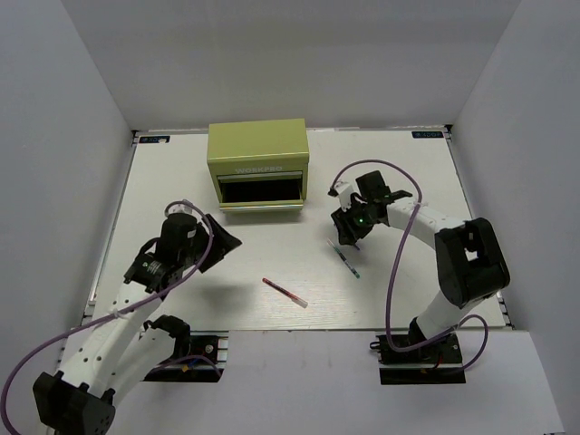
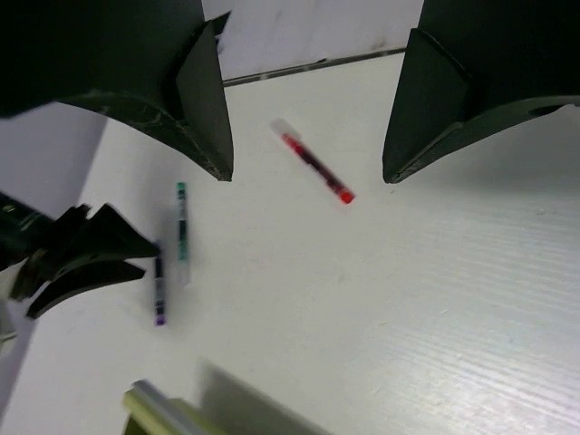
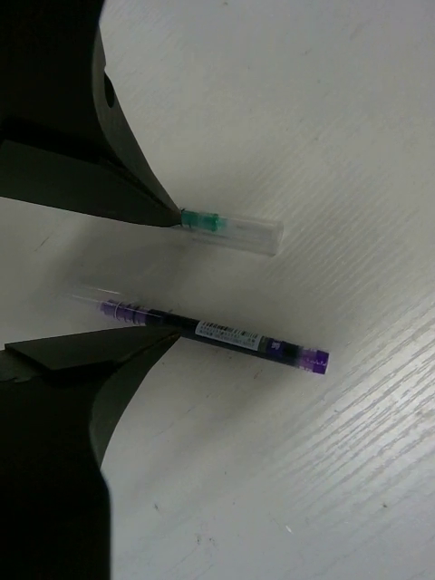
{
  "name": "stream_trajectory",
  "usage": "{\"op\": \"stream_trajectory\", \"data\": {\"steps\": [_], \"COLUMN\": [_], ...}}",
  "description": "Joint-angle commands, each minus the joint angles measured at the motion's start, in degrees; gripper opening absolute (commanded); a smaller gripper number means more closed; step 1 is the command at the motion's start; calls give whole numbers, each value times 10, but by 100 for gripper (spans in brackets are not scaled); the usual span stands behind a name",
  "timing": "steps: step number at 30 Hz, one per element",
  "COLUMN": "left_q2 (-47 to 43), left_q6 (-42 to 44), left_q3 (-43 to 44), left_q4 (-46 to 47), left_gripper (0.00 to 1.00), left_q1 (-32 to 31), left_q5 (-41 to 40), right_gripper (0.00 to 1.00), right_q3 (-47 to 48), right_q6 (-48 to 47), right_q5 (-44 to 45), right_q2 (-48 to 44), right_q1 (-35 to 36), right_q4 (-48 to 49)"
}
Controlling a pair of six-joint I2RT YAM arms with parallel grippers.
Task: Sort the stationery into containers
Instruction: Grab a piece of stationery with the right arm
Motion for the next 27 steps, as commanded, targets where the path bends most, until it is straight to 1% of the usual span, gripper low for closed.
{"op": "stream_trajectory", "data": {"steps": [1, 2, 5, 7, 8, 9, 11, 15, 16, 18, 19, 22, 23, 25, 27], "left_q2": [17, 25, 58, 71, 82, 82, 91, 96, 96, 96, 96, 96, 96, 90, 84], "left_q6": [82, 100, 139, 154, 159, 171, 172, 166, 165, 160, 155, 150, 150, 144, 139], "left_q3": [30, 38, 44, 38, 32, 32, 18, 13, 13, 13, 13, 8, 8, 2, -5], "left_q4": [-87, -93, -111, -117, -117, -117, -111, -98, -98, -92, -86, -81, -81, -76, -76], "left_gripper": [76, 76, 76, 76, 74, 74, 73, 73, 73, 73, 73, 73, 73, 73, 73], "left_q1": [-3, -3, -3, -3, -3, -3, -3, -3, -3, -3, -3, -3, -3, -3, -3], "left_q5": [-11, -16, 7, 30, 38, 46, 60, 67, 67, 73, 73, 79, 84, 84, 89], "right_gripper": [54, 54, 54, 54, 54, 54, 54, 43, 37, 31, 25, 18, 13, 9, 6], "right_q3": [26, 26, 30, 31, 30, 30, 29, 33, 36, 39, 44, 49, 51, 76, 95], "right_q6": [17, 18, 23, 18, 18, 14, 10, -1, -4, -18, -23, -51, -66, -89, -148], "right_q5": [26, 45, 70, 81, 83, 86, 86, 73, 67, 51, 38, -16, -24, -47, -61], "right_q2": [18, 23, 39, 46, 53, 56, 66, 79, 80, 85, 89, 89, 87, 77, 60], "right_q1": [-4, -3, -5, -5, -6, -5, -5, -5, -5, -4, -4, -6, -5, -4, -2], "right_q4": [3, 14, 18, 20, 19, 19, 18, -1, -5, -20, -34, -76, -83, -113, -131]}}
